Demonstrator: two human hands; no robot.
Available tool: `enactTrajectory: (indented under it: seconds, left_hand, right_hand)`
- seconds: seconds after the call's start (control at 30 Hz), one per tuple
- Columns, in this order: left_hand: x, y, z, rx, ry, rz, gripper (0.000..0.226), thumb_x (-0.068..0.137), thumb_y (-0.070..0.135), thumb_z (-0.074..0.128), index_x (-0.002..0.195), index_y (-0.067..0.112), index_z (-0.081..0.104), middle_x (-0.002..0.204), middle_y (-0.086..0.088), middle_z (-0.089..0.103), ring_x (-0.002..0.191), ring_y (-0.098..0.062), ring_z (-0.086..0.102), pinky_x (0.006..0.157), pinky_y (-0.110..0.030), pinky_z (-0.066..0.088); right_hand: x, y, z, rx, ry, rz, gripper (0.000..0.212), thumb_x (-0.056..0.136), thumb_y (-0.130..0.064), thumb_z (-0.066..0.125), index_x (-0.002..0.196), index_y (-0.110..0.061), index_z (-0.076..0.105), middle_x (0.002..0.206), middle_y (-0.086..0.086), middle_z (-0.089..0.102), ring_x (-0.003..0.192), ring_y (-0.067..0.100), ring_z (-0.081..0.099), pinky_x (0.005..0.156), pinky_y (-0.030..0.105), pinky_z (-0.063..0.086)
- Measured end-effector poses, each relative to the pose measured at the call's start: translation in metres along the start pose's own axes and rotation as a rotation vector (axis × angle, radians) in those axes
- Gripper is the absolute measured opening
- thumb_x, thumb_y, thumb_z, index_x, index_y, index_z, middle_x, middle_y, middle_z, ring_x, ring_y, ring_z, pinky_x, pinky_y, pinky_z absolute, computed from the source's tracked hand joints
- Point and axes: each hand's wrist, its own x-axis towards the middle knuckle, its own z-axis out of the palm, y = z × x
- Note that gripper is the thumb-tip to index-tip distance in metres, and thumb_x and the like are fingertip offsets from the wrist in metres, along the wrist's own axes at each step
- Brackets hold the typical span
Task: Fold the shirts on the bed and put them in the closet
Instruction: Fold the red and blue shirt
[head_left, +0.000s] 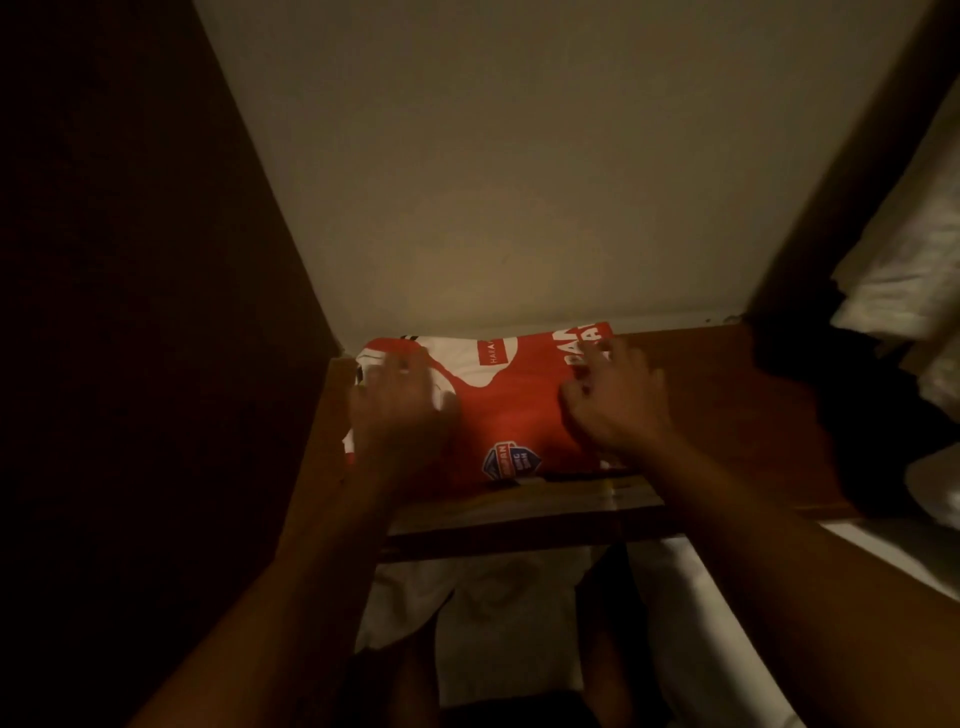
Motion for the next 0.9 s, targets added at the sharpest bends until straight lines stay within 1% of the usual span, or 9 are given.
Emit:
enactTrajectory:
  seconds: [0.07, 0.17, 0.23, 0.37, 0.47, 0.53, 0.6, 0.7, 0.9]
  left_hand:
    - [-0.013, 0.005, 0.021, 0.06, -0.127, 0.171, 0.07, 0.095, 0.064, 0.039, 0.149, 0.02, 0.042, 0.147, -0.014, 0.05, 0.132, -0.036, 0.049, 0.104, -0.051, 0.043]
    - [-0.019, -0.014, 0.049, 0.084, -0.395, 0.099, 0.086, 0.094, 0.08, 0.023, 0.161, 0.027, 0.016, 0.167, -0.017, 0.02, 0.151, -0.042, 0.024, 0.12, -0.056, 0.024]
    - [-0.02, -0.022, 0.055, 0.091, -0.409, 0.084, 0.099, 0.084, 0.088, 0.01, 0.162, 0.027, 0.011, 0.169, -0.016, 0.012, 0.153, -0.042, 0.016, 0.122, -0.055, 0.018]
    - [-0.011, -0.015, 0.049, 0.006, -0.519, 0.005, 0.093, 0.09, 0.08, 0.029, 0.163, 0.026, 0.009, 0.17, -0.013, 0.005, 0.156, -0.039, 0.004, 0.125, -0.056, 0.008]
    - [-0.007, -0.011, 0.035, 0.027, -0.498, 0.018, 0.086, 0.092, 0.075, 0.042, 0.158, 0.022, 0.024, 0.163, -0.014, 0.029, 0.149, -0.04, 0.027, 0.119, -0.053, 0.027]
    - [-0.011, -0.01, 0.025, 0.022, -0.416, 0.031, 0.076, 0.091, 0.067, 0.049, 0.15, 0.02, 0.037, 0.147, -0.011, 0.048, 0.136, -0.035, 0.044, 0.111, -0.048, 0.04]
    - [-0.018, -0.007, 0.018, 0.021, -0.343, 0.072, 0.066, 0.092, 0.059, 0.053, 0.144, 0.019, 0.045, 0.139, -0.01, 0.054, 0.127, -0.032, 0.051, 0.105, -0.045, 0.044]
    - [-0.035, 0.008, 0.001, -0.008, -0.313, 0.097, 0.062, 0.095, 0.05, 0.057, 0.146, 0.017, 0.045, 0.143, -0.01, 0.052, 0.129, -0.031, 0.05, 0.107, -0.046, 0.041]
    - [-0.06, 0.034, -0.048, -0.175, -0.421, 0.123, 0.045, 0.097, 0.041, 0.063, 0.133, 0.015, 0.057, 0.125, -0.006, 0.067, 0.104, -0.022, 0.063, 0.085, -0.038, 0.054]
  right_hand:
    - [-0.004, -0.005, 0.015, -0.052, -0.161, -0.083, 0.069, 0.1, -0.063, 0.033, 0.159, -0.031, 0.016, 0.168, 0.007, 0.01, 0.153, 0.031, 0.012, 0.12, 0.058, 0.011]
    - [-0.012, 0.014, 0.035, -0.029, -0.289, -0.069, 0.079, 0.095, -0.076, 0.025, 0.159, -0.041, -0.004, 0.169, 0.0, -0.01, 0.155, 0.028, -0.006, 0.12, 0.06, 0.003]
    - [-0.02, 0.029, 0.038, 0.054, -0.3, 0.006, 0.083, 0.09, -0.082, 0.025, 0.156, -0.046, -0.01, 0.168, -0.003, -0.015, 0.155, 0.028, -0.011, 0.12, 0.061, 0.003]
    - [-0.023, 0.042, 0.028, -0.029, -0.342, 0.028, 0.082, 0.093, -0.079, 0.022, 0.157, -0.042, -0.015, 0.168, -0.001, -0.014, 0.155, 0.029, -0.01, 0.12, 0.061, 0.002]
    - [-0.024, 0.04, 0.013, -0.105, -0.343, -0.011, 0.083, 0.097, -0.073, 0.028, 0.16, -0.032, -0.006, 0.169, 0.003, -0.005, 0.155, 0.03, -0.004, 0.12, 0.059, 0.005]
    - [-0.029, 0.037, 0.002, -0.109, -0.282, -0.05, 0.077, 0.099, -0.066, 0.036, 0.16, -0.026, 0.013, 0.168, 0.005, 0.014, 0.153, 0.031, 0.013, 0.12, 0.056, 0.014]
    - [-0.037, 0.034, -0.007, -0.095, -0.196, -0.107, 0.065, 0.099, -0.058, 0.046, 0.152, -0.024, 0.033, 0.158, 0.006, 0.036, 0.143, 0.03, 0.034, 0.116, 0.051, 0.028]
    - [-0.048, 0.029, -0.02, -0.04, -0.126, -0.176, 0.048, 0.095, -0.048, 0.056, 0.134, -0.021, 0.052, 0.137, 0.006, 0.056, 0.121, 0.027, 0.053, 0.101, 0.043, 0.046]
    - [-0.084, 0.014, -0.055, 0.111, -0.152, -0.205, 0.047, 0.099, -0.034, 0.058, 0.141, -0.016, 0.053, 0.135, 0.01, 0.061, 0.117, 0.029, 0.061, 0.094, 0.039, 0.053]
